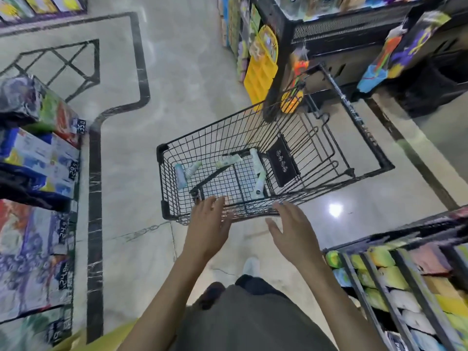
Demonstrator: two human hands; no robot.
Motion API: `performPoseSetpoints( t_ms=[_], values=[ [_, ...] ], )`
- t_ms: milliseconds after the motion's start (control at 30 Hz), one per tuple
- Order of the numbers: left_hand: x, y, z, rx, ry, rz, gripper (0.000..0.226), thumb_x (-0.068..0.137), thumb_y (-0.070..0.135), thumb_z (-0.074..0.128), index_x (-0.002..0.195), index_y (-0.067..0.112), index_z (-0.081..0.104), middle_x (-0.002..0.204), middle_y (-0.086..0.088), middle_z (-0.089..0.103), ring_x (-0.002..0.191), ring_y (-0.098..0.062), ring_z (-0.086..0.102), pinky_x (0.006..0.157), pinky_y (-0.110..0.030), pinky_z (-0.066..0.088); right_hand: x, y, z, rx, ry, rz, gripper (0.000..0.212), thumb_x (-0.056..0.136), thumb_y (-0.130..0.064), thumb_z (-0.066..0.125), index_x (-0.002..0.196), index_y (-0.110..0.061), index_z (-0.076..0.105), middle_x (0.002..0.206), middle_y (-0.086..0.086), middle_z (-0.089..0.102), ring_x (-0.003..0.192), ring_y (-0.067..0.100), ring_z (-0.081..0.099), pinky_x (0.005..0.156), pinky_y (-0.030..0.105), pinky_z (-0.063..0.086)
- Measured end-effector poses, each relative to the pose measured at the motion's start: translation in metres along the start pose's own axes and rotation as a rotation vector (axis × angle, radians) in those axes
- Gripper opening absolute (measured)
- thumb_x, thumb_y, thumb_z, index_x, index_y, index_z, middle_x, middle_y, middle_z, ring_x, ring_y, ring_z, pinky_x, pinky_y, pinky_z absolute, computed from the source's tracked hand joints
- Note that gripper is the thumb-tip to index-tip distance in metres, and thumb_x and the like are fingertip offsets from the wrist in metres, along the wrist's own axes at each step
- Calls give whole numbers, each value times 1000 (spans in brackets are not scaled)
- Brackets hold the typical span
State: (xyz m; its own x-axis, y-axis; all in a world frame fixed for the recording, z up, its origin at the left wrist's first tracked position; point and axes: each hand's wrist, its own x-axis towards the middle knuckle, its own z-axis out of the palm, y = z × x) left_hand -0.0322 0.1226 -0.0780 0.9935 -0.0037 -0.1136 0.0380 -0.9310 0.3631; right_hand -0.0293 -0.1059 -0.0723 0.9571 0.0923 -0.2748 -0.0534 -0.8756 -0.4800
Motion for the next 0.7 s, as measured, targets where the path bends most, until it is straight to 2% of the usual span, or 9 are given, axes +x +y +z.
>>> performPoseSetpoints(
  t_ms=[133,233,333,467,600,700],
  values=[
    [26,-14,10,-12,-36,-87,50,102,39,51,142,10,54,130,-14,60,118,-38,56,102,-51,45,86,-12,-12,-36,-23,-62,52,103,-46,50,147,-18,50,146,3,52,136,27,47,110,47,45],
    [47,-28,20,-44,-56,-140,57,99,45,42,139,7,56,123,-16,64,111,-38,60,95,-50,50,145,-19,-13,-33,-39,-79,50,104,-44,50,146,-16,51,146,4,54,135,26,48,109,47,46],
    [85,-43,34,-77,-102,-197,54,98,41,49,140,6,57,129,-20,63,117,-41,59,100,-52,49,202,-25,-5,-10,-65,-64,52,104,-44,50,147,-16,50,147,5,53,135,28,48,108,45,46],
    [147,-59,48,-95,-161,-200,51,101,33,58,144,7,53,136,-20,59,122,-39,56,103,-49,45,261,-24,16,20,-150,35,55,105,-44,51,152,-17,44,155,5,47,138,28,46,112,45,43],
    [222,-84,78,-134,-232,-159,53,100,33,61,145,5,51,137,-22,58,124,-41,55,104,-50,44,323,-13,48,42,-188,139,54,104,-44,52,149,-15,46,146,10,54,127,32,55,99,43,50],
    [274,-101,109,-105,-321,-166,56,102,39,57,149,11,45,144,-16,53,131,-36,51,111,-50,42,371,-4,74,28,-217,219,53,105,-40,53,149,-13,45,140,12,57,120,34,60,91,42,50]
  ],
)
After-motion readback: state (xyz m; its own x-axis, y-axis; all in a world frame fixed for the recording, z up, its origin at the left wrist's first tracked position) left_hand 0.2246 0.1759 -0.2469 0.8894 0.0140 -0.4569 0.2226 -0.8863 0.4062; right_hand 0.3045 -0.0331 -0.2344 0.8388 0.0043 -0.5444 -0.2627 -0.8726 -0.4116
